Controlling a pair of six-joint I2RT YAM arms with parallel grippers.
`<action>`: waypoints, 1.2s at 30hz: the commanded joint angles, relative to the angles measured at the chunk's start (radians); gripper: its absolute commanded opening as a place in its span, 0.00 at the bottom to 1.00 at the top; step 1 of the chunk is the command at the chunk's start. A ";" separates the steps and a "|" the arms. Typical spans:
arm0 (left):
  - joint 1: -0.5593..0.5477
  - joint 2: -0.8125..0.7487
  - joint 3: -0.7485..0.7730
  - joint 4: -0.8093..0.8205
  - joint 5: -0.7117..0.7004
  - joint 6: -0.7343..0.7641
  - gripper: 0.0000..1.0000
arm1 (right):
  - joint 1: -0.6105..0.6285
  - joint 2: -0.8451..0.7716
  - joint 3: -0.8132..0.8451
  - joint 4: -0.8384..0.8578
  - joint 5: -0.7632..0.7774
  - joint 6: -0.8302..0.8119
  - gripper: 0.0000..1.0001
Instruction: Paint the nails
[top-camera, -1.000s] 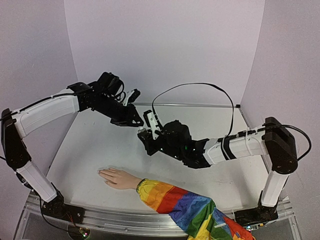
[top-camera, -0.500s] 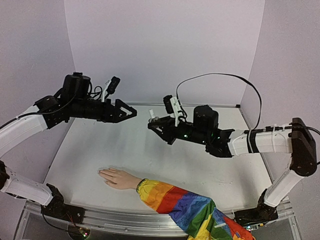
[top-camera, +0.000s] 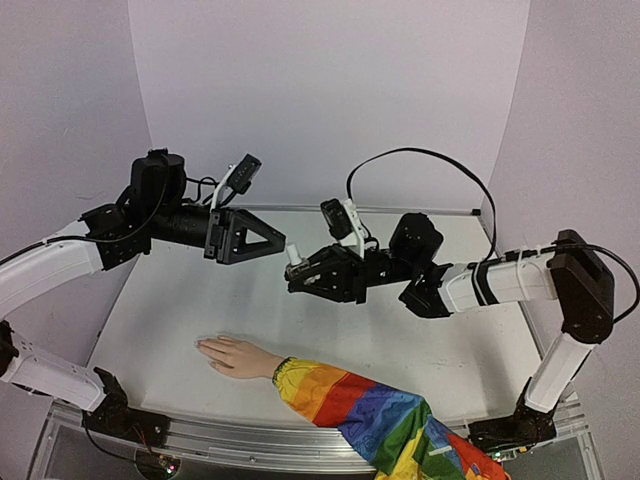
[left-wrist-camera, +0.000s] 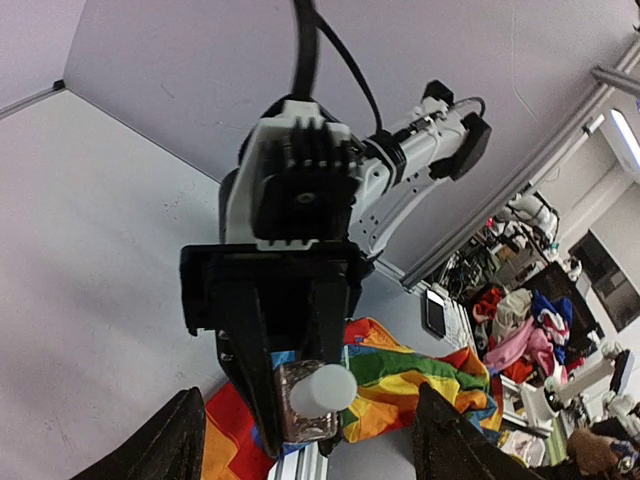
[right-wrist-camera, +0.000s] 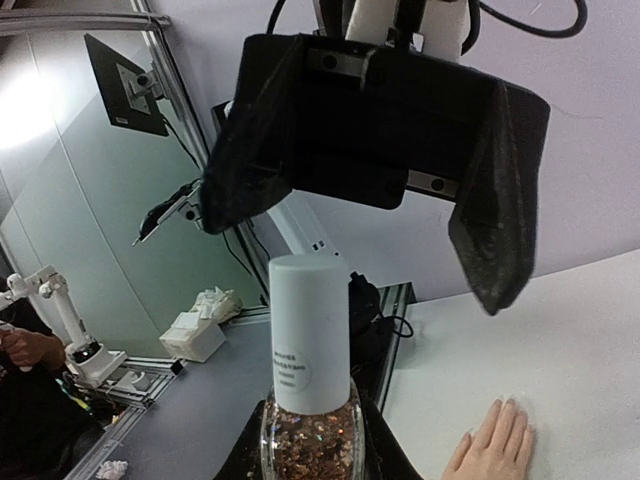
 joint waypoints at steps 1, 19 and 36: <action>-0.020 0.027 0.082 0.071 0.100 0.049 0.69 | -0.003 0.037 0.071 0.207 -0.095 0.106 0.00; -0.059 0.083 0.114 0.047 -0.031 0.041 0.07 | -0.021 0.009 0.058 0.203 0.010 0.088 0.00; -0.152 0.160 0.225 -0.202 -0.625 0.007 0.00 | 0.225 -0.089 0.160 -0.451 1.671 -0.601 0.00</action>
